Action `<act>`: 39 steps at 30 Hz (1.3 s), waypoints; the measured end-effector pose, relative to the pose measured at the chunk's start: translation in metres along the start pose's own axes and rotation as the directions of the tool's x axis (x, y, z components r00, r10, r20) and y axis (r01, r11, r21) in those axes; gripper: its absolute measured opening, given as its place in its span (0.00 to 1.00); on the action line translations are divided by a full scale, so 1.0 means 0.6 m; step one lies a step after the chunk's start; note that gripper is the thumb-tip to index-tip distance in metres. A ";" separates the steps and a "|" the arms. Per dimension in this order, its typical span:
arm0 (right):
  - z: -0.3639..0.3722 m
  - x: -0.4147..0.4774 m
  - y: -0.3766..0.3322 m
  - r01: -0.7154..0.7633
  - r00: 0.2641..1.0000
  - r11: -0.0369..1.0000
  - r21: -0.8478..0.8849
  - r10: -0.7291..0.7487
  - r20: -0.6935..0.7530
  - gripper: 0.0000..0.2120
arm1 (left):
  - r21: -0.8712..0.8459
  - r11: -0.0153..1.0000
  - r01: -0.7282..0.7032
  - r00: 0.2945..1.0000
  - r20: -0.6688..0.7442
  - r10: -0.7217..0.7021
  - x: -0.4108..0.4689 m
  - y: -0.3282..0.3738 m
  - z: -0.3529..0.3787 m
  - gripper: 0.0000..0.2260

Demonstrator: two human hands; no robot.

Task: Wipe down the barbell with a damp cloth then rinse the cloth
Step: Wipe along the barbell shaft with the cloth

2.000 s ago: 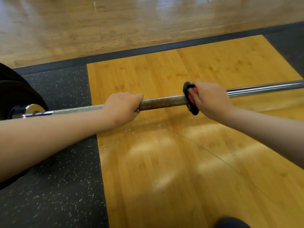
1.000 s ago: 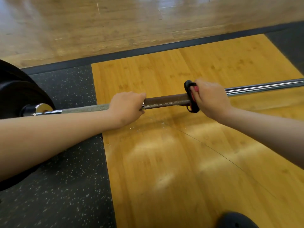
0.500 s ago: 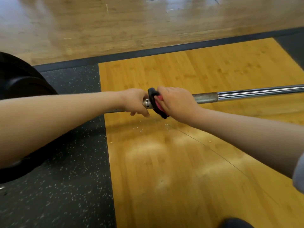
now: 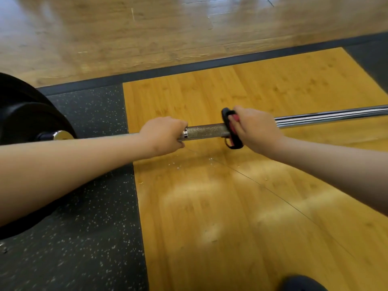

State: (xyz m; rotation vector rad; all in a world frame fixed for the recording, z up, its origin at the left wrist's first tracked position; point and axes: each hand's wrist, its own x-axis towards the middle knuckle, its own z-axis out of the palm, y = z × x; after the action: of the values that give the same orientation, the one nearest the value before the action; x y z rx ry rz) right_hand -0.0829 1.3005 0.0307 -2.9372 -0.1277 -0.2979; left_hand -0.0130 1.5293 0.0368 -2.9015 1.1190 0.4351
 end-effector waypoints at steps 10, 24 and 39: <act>0.048 0.042 -0.119 0.286 0.956 0.957 0.041 -0.283 -0.078 0.17 | -0.464 0.863 0.200 0.878 0.476 0.053 0.027 -0.013 -0.040 0.08; -0.019 -0.022 0.065 -0.072 0.996 0.997 -0.042 0.074 0.047 0.11 | 0.097 0.994 0.056 0.986 -0.162 -0.039 -0.004 -0.001 0.023 0.09; 0.051 0.037 -0.102 0.310 0.944 0.950 0.045 -0.302 -0.130 0.16 | -0.443 0.869 0.219 0.833 0.549 0.070 0.034 -0.016 -0.038 0.09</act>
State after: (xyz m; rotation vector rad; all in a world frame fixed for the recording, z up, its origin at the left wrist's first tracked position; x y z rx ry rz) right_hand -0.0616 1.3675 0.0166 -2.8183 -0.5695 -0.5056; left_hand 0.0138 1.5207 0.0524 -2.8313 0.8778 1.6495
